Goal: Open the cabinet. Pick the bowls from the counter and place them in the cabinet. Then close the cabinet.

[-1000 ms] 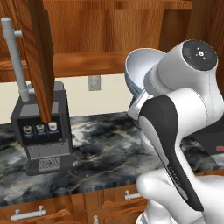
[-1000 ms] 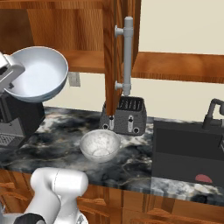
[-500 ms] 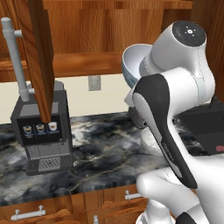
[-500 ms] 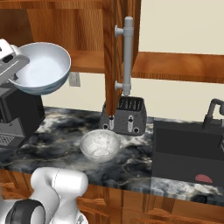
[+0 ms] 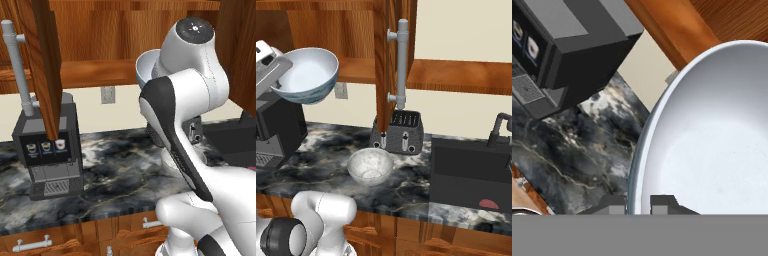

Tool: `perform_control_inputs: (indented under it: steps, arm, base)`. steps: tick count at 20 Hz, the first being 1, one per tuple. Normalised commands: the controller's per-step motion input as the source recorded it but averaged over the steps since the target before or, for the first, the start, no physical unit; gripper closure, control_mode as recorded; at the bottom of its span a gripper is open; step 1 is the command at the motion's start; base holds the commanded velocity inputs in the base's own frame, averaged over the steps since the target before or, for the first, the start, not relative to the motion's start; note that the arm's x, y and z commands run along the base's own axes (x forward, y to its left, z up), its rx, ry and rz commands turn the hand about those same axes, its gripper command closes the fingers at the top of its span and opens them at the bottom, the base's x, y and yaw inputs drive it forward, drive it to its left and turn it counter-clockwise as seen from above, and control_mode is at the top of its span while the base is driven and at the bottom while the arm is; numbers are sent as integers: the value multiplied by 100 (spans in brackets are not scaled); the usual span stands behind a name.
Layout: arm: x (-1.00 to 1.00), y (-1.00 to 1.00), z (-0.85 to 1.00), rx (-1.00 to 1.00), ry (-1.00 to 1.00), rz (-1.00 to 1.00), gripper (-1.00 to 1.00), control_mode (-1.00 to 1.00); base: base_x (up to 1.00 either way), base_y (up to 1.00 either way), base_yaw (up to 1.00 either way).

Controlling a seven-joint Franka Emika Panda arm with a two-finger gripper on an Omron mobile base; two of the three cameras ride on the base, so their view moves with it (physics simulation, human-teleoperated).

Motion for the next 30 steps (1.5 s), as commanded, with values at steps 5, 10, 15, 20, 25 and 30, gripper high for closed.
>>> perform_control_inputs:
  steps: [5,10,15,20,25,30]
  arm:
    - [3,-3,0,-11,0,0,100,-100]
    - [22,0,0,-1,0,4,100,-100]
    - [34,0,0,0,0,12,100,-100]
    - [25,0,0,0,0,21,100,-100]
    - [18,2,0,0,0,28,100,-100]
    - [17,8,0,0,0,26,100,-100]
  base:
    - [0,0,0]
    - [0,0,0]
    - [0,0,0]
    - [0,0,0]
    - [0,0,0]
    - [0,0,0]
